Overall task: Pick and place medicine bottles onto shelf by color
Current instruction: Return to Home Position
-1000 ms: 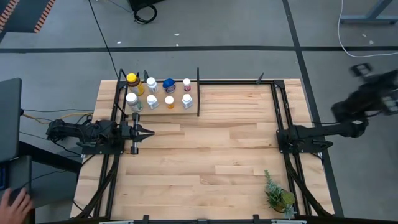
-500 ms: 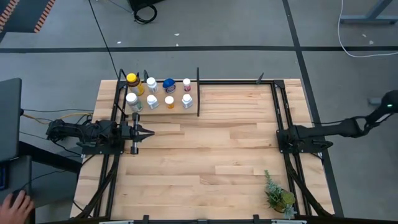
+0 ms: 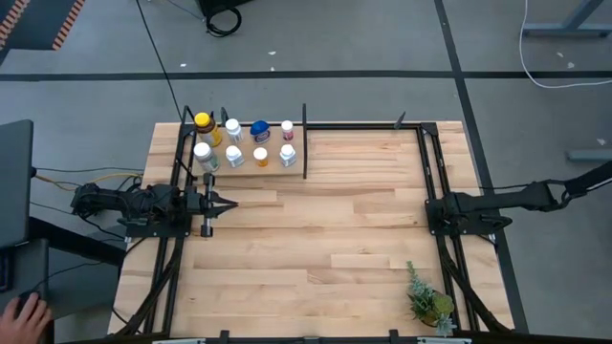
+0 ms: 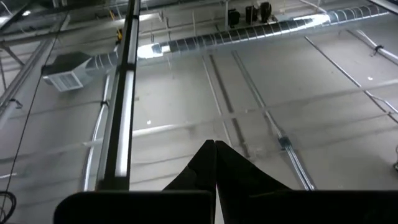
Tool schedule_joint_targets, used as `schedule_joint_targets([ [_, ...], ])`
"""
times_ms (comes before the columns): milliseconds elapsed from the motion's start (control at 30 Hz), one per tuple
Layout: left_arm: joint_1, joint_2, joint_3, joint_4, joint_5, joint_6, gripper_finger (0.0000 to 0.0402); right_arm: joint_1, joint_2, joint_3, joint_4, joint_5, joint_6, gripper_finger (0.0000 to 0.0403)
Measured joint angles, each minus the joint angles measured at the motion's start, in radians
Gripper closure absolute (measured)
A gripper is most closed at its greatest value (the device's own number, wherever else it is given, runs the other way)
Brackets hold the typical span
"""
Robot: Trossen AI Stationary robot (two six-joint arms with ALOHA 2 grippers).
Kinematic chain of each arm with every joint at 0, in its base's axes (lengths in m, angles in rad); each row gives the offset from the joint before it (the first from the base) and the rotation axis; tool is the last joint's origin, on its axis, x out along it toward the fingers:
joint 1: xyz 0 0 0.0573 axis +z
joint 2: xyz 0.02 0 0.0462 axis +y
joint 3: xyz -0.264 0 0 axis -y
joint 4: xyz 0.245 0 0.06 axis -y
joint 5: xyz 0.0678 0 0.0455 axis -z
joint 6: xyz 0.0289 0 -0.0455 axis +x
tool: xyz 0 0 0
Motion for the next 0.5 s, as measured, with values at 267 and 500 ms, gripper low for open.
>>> schedule_joint_targets([
  [267, 0.000, 0.000, 0.000, 0.000, 0.000, 0.000, 0.0365, 0.000, 0.000, 0.032, -0.004, 0.000, 0.000, 0.0396],
  [500, 0.000, 0.000, 0.000, 0.000, 0.000, 0.000, 0.0376, 0.000, 0.000, 0.024, -0.146, 0.000, 0.000, 0.0396],
])
